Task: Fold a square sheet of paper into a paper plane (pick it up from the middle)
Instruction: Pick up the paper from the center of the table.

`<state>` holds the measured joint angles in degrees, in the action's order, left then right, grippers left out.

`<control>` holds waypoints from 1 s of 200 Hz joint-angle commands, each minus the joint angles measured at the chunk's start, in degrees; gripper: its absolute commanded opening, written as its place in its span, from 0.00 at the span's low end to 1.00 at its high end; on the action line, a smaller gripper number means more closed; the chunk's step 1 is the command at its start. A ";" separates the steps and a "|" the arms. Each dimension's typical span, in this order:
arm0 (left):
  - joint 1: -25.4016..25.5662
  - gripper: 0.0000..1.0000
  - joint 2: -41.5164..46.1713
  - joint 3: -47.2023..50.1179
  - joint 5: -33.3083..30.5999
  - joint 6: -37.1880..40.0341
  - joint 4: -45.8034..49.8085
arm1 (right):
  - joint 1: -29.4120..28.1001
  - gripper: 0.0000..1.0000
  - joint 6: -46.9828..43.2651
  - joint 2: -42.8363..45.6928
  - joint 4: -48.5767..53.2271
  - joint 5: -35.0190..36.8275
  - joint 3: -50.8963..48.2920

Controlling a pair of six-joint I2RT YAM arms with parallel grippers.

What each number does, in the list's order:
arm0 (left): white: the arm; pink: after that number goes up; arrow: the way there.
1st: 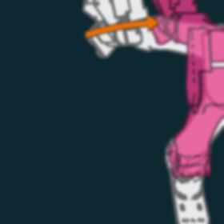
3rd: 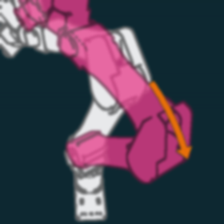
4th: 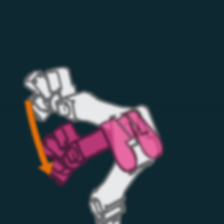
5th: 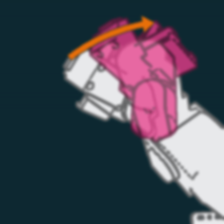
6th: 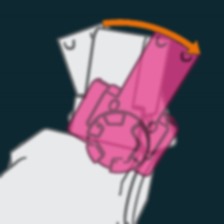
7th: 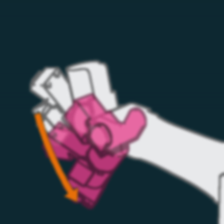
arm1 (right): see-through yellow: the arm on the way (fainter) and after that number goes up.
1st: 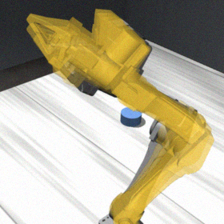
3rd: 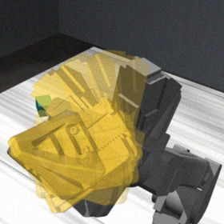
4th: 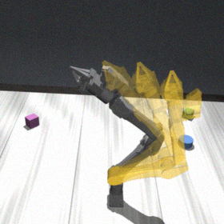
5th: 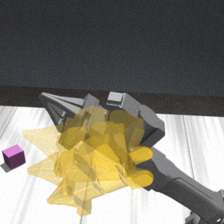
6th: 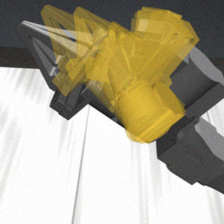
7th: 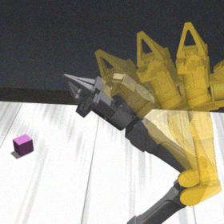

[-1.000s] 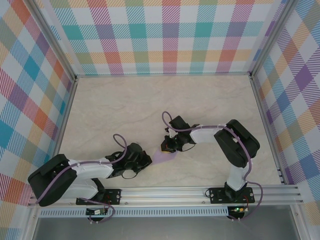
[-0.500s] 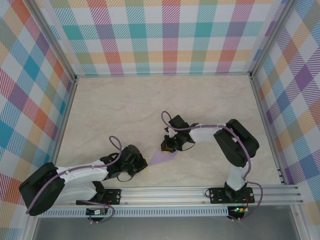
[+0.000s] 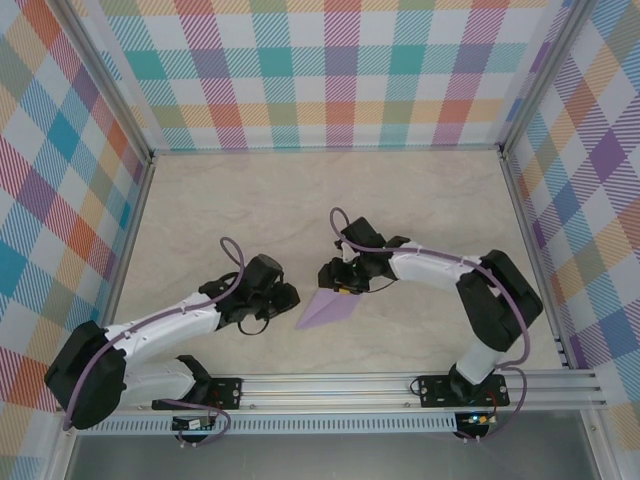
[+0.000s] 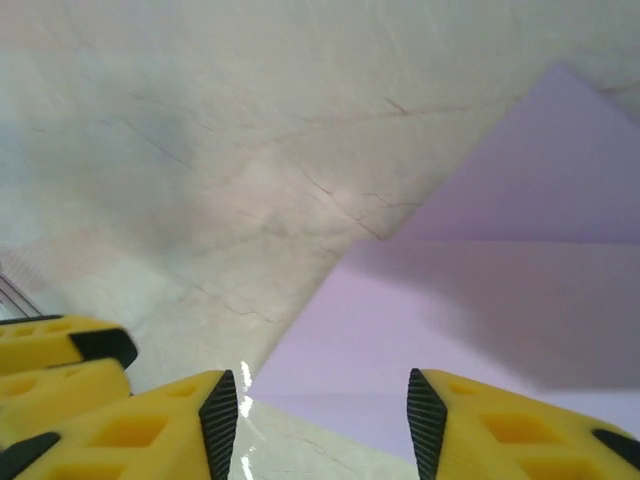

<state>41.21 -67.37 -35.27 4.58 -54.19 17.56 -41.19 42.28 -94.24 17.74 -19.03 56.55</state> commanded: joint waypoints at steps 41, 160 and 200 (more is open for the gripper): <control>-4.18 0.68 -6.18 -7.60 -1.46 10.03 1.39 | 0.67 0.68 14.39 5.55 6.62 12.57 -3.40; -7.53 0.99 -10.22 -8.28 -0.21 8.97 1.69 | 0.67 0.59 19.79 -1.10 -11.98 3.01 -6.82; -7.81 1.00 -11.00 -8.17 0.48 9.00 1.86 | 0.63 0.52 19.99 -2.29 -19.66 -0.28 -8.85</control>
<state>34.54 -77.87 -42.72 4.01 -45.36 18.09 -40.60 61.30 -95.53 5.48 -15.86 49.34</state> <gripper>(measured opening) 0.997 0.540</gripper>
